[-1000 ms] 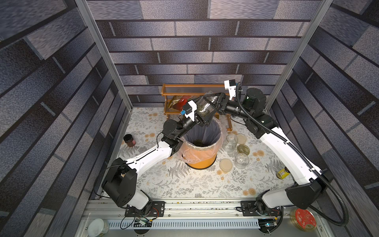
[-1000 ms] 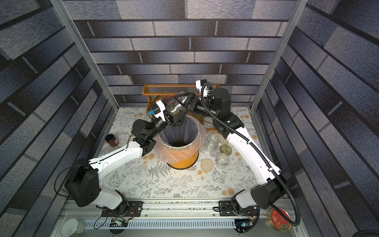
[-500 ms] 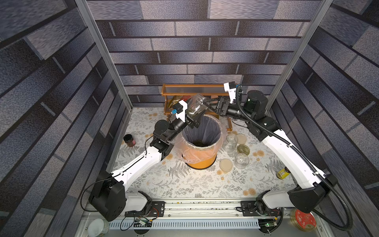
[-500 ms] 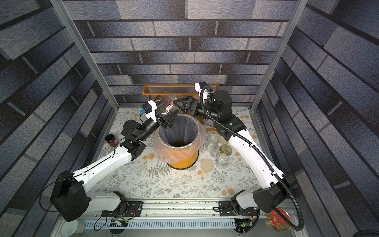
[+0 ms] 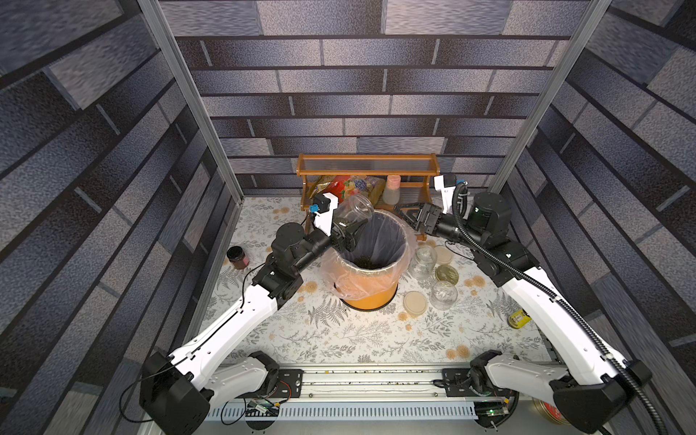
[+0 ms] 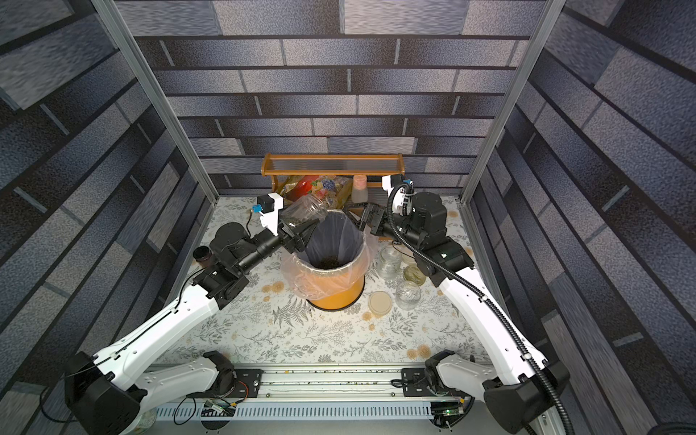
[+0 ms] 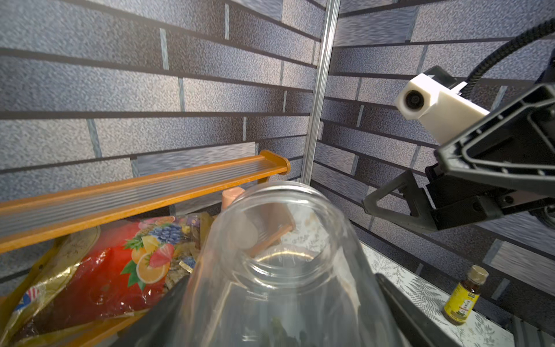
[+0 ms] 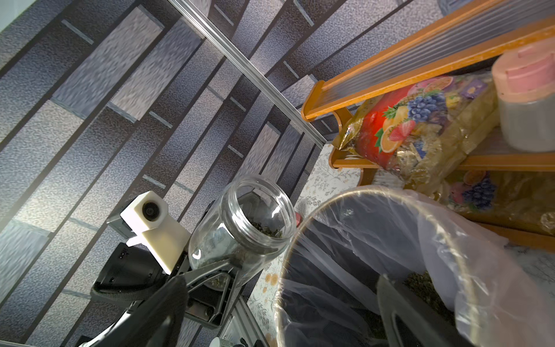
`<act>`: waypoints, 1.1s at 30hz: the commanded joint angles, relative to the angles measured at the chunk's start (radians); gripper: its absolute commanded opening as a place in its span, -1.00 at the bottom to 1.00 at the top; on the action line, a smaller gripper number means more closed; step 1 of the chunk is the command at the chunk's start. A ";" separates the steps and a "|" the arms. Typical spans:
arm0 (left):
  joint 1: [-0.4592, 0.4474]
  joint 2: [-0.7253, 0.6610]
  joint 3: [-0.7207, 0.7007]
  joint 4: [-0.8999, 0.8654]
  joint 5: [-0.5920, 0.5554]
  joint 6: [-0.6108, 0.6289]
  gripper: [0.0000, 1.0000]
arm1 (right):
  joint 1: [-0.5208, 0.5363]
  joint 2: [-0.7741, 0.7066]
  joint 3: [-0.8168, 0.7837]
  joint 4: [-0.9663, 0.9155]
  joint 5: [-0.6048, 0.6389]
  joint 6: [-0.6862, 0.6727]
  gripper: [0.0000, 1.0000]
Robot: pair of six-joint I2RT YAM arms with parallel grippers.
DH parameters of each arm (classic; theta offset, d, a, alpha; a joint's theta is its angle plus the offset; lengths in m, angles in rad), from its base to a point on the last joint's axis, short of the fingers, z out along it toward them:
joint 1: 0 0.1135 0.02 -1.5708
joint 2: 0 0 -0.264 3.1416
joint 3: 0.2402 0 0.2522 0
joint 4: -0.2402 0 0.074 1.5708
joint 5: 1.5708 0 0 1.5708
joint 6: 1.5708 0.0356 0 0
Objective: Empty moldy tea leaves from jars
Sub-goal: Pour the moldy tea leaves from the jar into the trash bin.
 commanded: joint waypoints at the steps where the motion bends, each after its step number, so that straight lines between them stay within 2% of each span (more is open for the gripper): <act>1: -0.024 -0.043 0.079 -0.179 0.038 -0.033 -0.16 | -0.004 -0.043 -0.035 -0.042 0.050 -0.049 1.00; 10: -0.082 -0.068 0.210 -0.550 0.004 0.002 -0.16 | -0.005 -0.113 -0.123 -0.078 0.106 -0.091 1.00; 21: -0.090 0.091 0.507 -1.021 -0.085 0.035 -0.17 | -0.005 -0.168 -0.217 -0.112 0.151 -0.142 1.00; 33: -0.071 0.291 0.800 -1.258 -0.083 0.052 -0.15 | -0.007 -0.190 -0.266 -0.118 0.200 -0.186 1.00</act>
